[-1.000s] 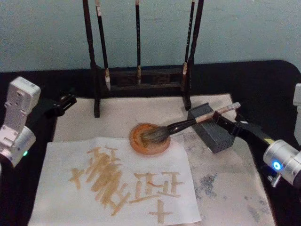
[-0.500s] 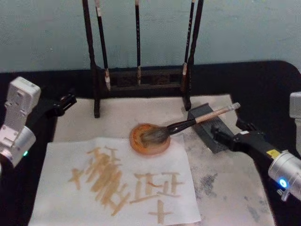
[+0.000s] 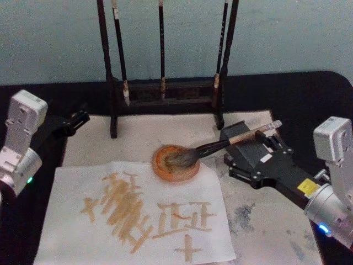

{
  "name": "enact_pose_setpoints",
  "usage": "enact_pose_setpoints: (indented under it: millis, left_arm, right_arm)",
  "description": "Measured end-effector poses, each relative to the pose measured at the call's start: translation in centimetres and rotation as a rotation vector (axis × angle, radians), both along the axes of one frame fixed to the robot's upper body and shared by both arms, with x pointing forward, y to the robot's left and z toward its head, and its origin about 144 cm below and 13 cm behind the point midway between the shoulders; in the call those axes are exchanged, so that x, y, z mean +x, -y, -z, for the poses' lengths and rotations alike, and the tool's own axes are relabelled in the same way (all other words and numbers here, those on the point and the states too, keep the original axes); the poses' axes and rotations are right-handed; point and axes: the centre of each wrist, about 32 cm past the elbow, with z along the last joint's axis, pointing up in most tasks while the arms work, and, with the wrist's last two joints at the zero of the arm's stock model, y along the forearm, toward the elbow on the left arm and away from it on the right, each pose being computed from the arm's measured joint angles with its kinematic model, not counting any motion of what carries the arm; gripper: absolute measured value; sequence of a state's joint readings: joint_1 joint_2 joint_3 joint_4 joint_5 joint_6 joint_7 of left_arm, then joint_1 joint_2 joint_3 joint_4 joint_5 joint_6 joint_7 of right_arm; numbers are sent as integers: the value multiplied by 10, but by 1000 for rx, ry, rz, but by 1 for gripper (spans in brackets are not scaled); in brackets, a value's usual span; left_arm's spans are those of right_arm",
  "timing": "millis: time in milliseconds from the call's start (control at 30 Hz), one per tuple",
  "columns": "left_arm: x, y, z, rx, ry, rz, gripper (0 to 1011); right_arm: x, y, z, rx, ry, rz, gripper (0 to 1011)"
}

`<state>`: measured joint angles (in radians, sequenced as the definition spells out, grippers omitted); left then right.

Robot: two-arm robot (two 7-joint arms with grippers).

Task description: Pick up the brush from the inkstone, write on the paper, then place the brush back to its original position.

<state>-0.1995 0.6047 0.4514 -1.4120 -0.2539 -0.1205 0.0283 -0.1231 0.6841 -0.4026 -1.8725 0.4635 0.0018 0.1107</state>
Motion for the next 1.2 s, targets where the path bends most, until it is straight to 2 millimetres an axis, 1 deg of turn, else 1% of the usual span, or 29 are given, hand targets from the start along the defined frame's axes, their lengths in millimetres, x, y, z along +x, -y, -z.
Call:
enact_pose_setpoints:
  millis: [267,500,867,1200]
  left_arm:
    - [0,0,0,0,0,0,1002]
    - [0,0,0,0,0,0,1002]
    - [0,0,0,0,0,0,1002]
    - [0,0,0,0,0,0,1002]
  right_arm:
    - [1,-8,-1,-13,23,-28,1002]
    - [2,-9,-2,-23,28,-45,1001]
    - [1,-18,-3,-81,95,-98,1001]
    - [1,-18,-2,-80,94,-98,1002]
